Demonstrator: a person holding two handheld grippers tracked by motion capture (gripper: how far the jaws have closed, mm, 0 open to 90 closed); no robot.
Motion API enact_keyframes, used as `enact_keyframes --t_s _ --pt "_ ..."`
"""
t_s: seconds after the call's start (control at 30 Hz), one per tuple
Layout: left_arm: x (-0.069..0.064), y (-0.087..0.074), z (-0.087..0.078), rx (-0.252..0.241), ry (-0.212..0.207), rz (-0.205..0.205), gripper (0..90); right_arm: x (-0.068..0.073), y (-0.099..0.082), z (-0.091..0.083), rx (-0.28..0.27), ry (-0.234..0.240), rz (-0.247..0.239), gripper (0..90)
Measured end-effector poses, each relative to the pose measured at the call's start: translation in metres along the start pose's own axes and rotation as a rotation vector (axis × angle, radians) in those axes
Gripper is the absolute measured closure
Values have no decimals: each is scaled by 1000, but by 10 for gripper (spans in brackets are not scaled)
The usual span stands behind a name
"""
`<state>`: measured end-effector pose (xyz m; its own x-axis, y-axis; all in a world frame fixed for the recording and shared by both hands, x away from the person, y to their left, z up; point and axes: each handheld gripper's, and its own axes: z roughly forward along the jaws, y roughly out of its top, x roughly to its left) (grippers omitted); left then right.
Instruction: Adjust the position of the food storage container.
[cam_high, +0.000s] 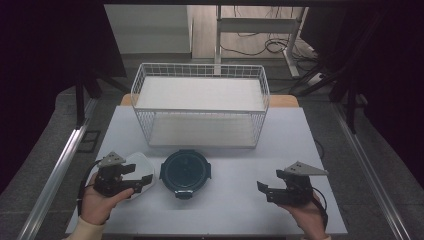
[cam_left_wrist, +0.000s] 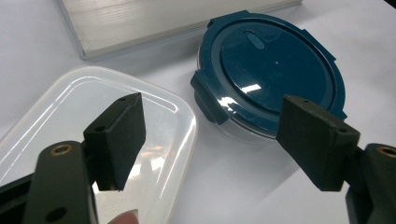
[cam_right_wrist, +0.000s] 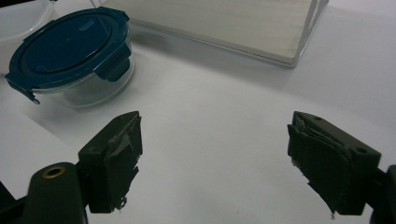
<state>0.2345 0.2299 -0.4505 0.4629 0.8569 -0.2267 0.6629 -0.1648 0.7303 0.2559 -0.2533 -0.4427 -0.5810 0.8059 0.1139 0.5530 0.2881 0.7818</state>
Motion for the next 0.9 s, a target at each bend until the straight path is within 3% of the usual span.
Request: enact_keyframes --t_s 0.37,0.47,0.67,0.9 --pt "-1 8 -4 22 9 -22 250 0 -1 -4 6 -25 12 177" --pt "-3 12 -4 27 7 -11 252 -1 -2 -8 -2 -26 16 177" --pt "-11 31 1 51 3 29 276 -3 -3 -14 -8 -44 25 176" --pt "-12 57 21 133 24 47 365 -3 -5 -12 8 -54 33 177"
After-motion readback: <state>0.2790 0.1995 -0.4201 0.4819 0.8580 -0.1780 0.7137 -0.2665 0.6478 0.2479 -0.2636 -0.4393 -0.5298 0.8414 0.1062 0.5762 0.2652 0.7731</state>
